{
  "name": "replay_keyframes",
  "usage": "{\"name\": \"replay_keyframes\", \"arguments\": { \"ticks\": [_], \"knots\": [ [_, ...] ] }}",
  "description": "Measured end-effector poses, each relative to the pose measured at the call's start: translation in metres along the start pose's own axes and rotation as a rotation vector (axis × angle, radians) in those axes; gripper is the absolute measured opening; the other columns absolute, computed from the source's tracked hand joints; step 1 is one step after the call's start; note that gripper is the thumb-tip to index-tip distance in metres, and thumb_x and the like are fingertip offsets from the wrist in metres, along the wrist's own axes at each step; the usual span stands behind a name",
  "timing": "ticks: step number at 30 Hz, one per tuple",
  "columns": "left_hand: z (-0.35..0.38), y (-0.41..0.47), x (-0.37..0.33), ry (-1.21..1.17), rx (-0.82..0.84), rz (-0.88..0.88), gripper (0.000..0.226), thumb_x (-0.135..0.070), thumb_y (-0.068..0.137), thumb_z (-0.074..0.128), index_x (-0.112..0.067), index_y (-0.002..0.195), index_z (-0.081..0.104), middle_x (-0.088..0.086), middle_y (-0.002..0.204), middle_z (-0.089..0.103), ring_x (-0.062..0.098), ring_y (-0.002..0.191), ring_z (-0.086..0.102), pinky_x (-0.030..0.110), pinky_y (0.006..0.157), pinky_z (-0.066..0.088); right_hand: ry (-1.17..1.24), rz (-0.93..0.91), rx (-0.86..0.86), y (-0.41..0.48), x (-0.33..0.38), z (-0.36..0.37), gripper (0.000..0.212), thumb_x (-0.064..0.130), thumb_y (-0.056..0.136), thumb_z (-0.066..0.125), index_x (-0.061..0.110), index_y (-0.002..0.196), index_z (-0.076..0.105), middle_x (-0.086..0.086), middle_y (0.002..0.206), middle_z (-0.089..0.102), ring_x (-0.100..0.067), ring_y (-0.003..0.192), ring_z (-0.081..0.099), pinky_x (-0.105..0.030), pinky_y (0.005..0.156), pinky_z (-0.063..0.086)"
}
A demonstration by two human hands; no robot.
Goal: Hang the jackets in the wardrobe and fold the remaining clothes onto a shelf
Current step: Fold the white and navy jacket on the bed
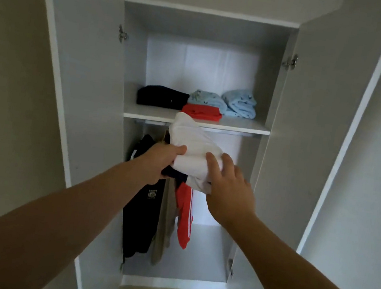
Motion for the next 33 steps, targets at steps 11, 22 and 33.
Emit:
{"name": "replay_keyframes", "arguments": {
  "ticks": [11,22,33],
  "knots": [
    [-0.052,0.206,-0.061,-0.108,-0.055,0.047,0.041,-0.024,0.097,0.066,-0.007,0.134,0.057,0.019,0.128,0.066,0.037,0.118,0.064,0.051,0.102,0.052,-0.055,-0.322,-0.050,0.225,0.016,0.089,0.064,0.013,0.071,0.078,0.011,0.131,0.056,-0.012,0.140,0.056,-0.047,0.135,0.046,-0.051,0.086,0.053],
    [-0.145,0.406,-0.169,-0.020,-0.141,0.168,0.043,-0.021,0.098,0.066,0.003,0.132,0.057,0.019,0.128,0.065,0.031,0.106,0.066,0.038,0.078,0.059,-0.120,-0.454,-0.249,0.458,0.070,0.155,0.060,0.011,0.081,0.064,0.015,0.138,0.048,-0.007,0.133,0.055,-0.037,0.118,0.048,-0.043,0.083,0.045],
    [-0.209,0.546,-0.158,0.982,-0.504,0.054,0.041,-0.016,0.105,0.049,0.003,0.141,0.048,0.023,0.143,0.052,0.037,0.132,0.050,0.037,0.106,0.039,0.143,-0.615,0.288,0.547,0.097,0.308,0.074,0.037,0.092,0.063,0.030,0.157,0.028,-0.012,0.157,0.030,-0.037,0.140,0.025,-0.046,0.116,0.029]
  ]
}}
Point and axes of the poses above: each hand's wrist, its own y-axis towards the middle knuckle, its own z-axis out of the palm, x = y × z, the point moved 8 cm from there along y, towards the middle knuckle
